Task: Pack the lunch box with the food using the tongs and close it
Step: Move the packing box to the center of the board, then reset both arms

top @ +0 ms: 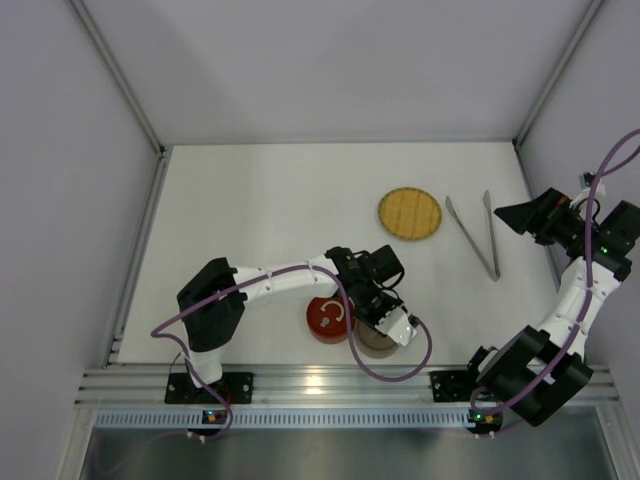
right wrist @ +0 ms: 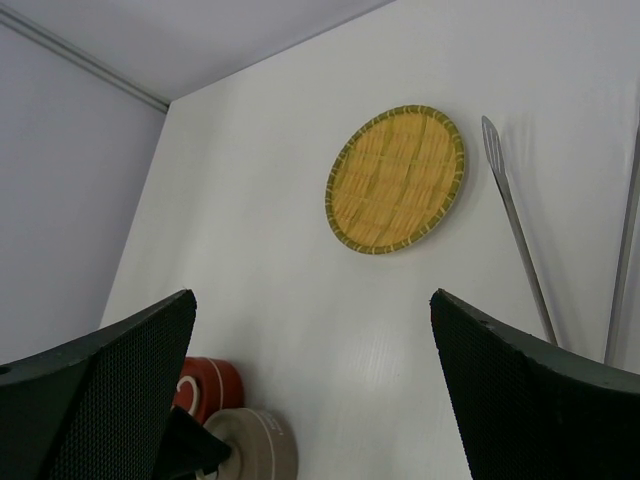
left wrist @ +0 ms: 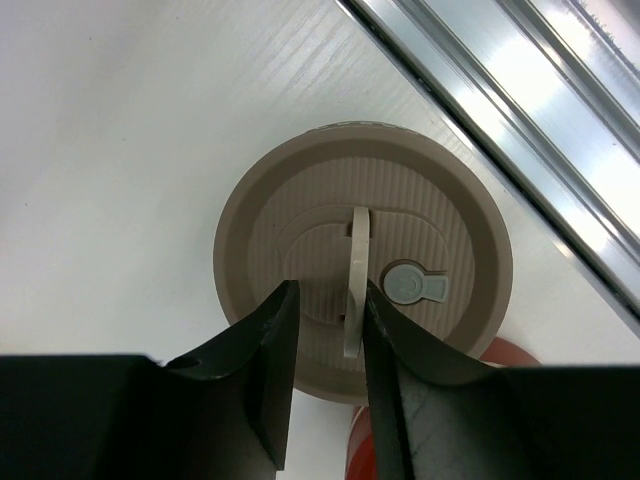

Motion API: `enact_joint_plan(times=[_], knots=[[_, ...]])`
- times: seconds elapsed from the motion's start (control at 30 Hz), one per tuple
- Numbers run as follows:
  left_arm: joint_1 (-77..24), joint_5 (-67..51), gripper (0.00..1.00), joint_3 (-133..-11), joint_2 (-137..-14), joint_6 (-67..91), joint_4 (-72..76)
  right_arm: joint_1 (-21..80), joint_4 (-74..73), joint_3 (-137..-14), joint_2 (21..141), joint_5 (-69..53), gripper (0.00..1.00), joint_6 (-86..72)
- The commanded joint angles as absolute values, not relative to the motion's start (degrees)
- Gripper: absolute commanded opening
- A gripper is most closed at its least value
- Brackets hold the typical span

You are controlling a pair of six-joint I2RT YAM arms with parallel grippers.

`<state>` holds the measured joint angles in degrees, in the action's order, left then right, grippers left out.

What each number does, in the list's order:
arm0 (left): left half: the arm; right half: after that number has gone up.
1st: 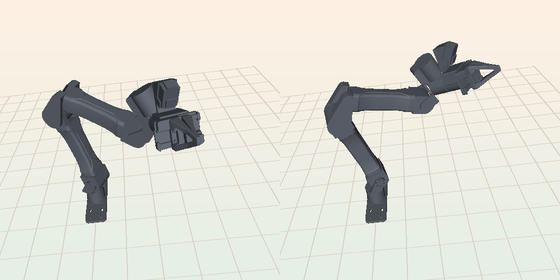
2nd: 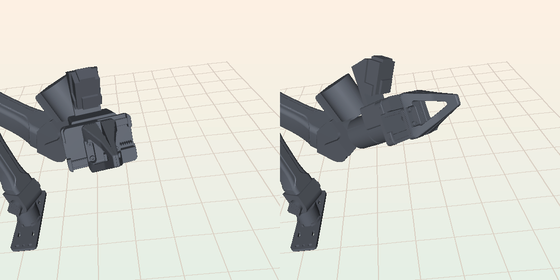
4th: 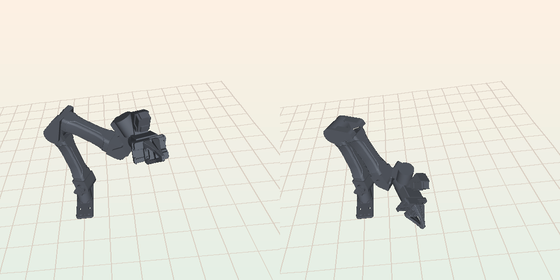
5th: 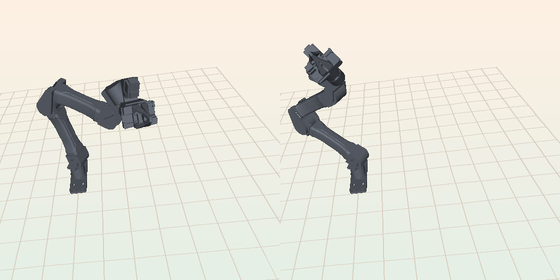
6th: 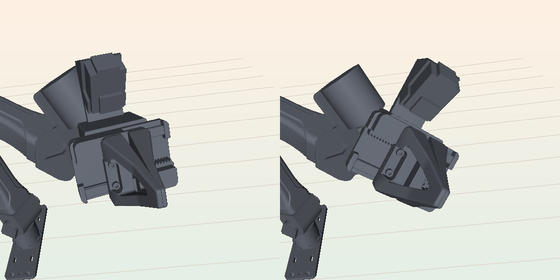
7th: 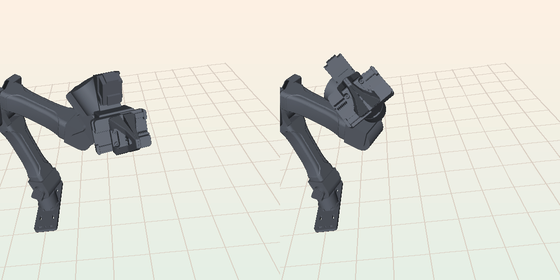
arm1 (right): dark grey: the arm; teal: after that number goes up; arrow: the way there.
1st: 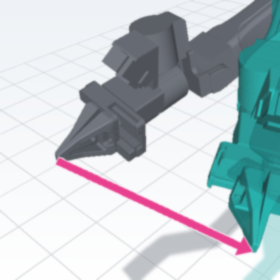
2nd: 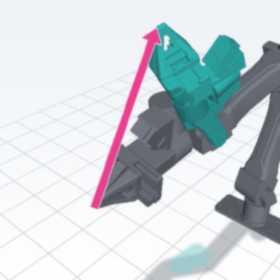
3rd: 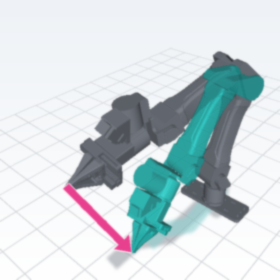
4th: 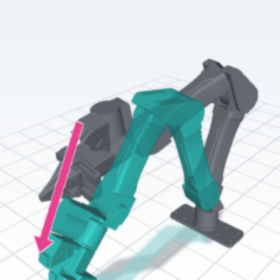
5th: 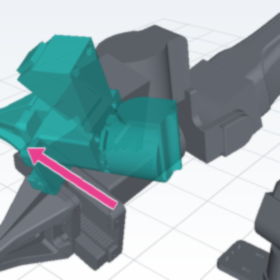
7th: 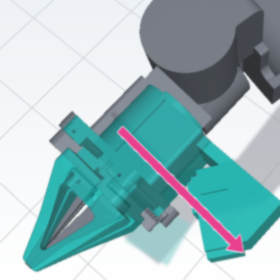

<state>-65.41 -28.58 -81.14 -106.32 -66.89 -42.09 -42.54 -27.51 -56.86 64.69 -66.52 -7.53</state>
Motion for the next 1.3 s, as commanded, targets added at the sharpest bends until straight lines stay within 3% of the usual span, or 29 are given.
enact_joint_plan(times=[0.0, 0.9, 1.03, 1.13, 1.17, 1.2, 1.27], knots=[[-65.7, -30.5, 0.37, -83.2, -104.7, -62.9, -44.1, -43.5, -27.1, -57.3, 64.0, -68.4, 1.00, -6.9], [-59.9, -33.0, 0.40, -85.8, -109.6, -44.6, -30.2, -43.5, -27.4, -56.6, 63.7, -68.6, 0.99, -5.5], [-54.5, -40.5, 0.49, -88.5, -107.5, -34.4, -28.3, -43.5, -30.6, -57.8, 63.1, -68.3, 0.99, -1.5], [-48.2, -44.2, 0.65, -89.8, -103.9, -20.7, -25.4, -43.2, -32.3, -59.1, 63.4, -68.1, 0.99, 3.1], [-46.6, -43.8, 0.78, -90.0, -101.7, -14.5, -24.4, -42.6, -34.0, -59.6, 63.7, -66.8, 0.99, 4.0], [-43.6, -41.6, 0.98, -90.1, -100.6, -11.8, -24.3, -42.2, -34.9, -60.0, 64.2, -66.2, 0.99, 6.1], [-40.5, -39.7, 0.98, -89.5, -96.9, -6.0, -24.7, -40.1, -38.7, -62.0, 66.1, -64.0, 0.99, 8.5]])
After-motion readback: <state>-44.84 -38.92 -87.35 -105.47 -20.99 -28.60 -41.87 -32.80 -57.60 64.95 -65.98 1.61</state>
